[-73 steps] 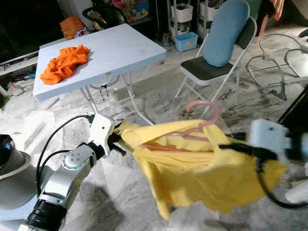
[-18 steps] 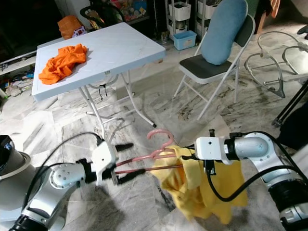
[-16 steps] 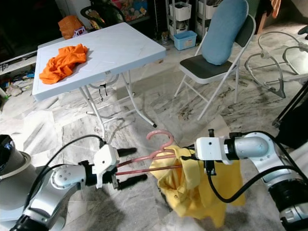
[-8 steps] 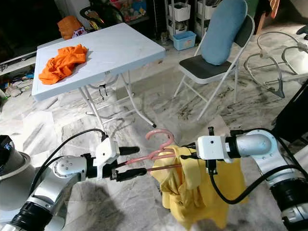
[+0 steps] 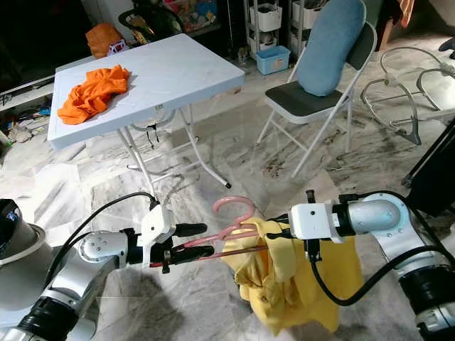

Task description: Hang hanger

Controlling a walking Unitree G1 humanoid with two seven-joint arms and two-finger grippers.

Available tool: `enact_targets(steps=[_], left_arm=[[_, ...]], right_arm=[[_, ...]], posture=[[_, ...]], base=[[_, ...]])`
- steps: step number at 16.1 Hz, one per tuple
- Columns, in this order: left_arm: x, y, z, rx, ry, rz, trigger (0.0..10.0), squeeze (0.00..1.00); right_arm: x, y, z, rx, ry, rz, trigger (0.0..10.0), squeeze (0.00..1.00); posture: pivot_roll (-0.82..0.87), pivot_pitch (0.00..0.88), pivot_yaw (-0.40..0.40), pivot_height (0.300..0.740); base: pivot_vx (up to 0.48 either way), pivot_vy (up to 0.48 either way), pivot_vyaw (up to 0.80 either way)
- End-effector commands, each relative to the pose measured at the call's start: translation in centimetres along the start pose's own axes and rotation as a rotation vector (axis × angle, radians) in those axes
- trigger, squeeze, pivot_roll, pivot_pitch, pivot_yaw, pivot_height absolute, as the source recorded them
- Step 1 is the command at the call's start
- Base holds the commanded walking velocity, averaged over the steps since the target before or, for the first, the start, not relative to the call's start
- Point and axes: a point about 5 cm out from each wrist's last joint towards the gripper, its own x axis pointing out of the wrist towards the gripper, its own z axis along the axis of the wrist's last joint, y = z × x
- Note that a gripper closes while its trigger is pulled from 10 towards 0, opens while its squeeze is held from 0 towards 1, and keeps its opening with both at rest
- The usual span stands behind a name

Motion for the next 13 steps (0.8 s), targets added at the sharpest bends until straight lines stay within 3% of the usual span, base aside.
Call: enact_targets(steps=[1, 13], left_arm=[[-0.13, 0.47, 0.36, 0.011, 0.002, -0.005, 0.0, 0.00], [0.14, -0.37, -0.06, -0.041, 0.008, -0.079, 0.0, 0.00]], right_arm=[[-0.09, -0.74, 1.14, -0.047, -0.044, -0.019, 10.0, 0.00], [0.29, -0.85, 1.19, -0.044, -0.051, -0.033, 10.0, 0.00]], posture=[[-0.18, 0.000, 0.150, 0.740], [-0.18, 0.000, 0.146, 0.740]], base=[[0.000, 0.000, 0.00], [0.000, 0.000, 0.00]])
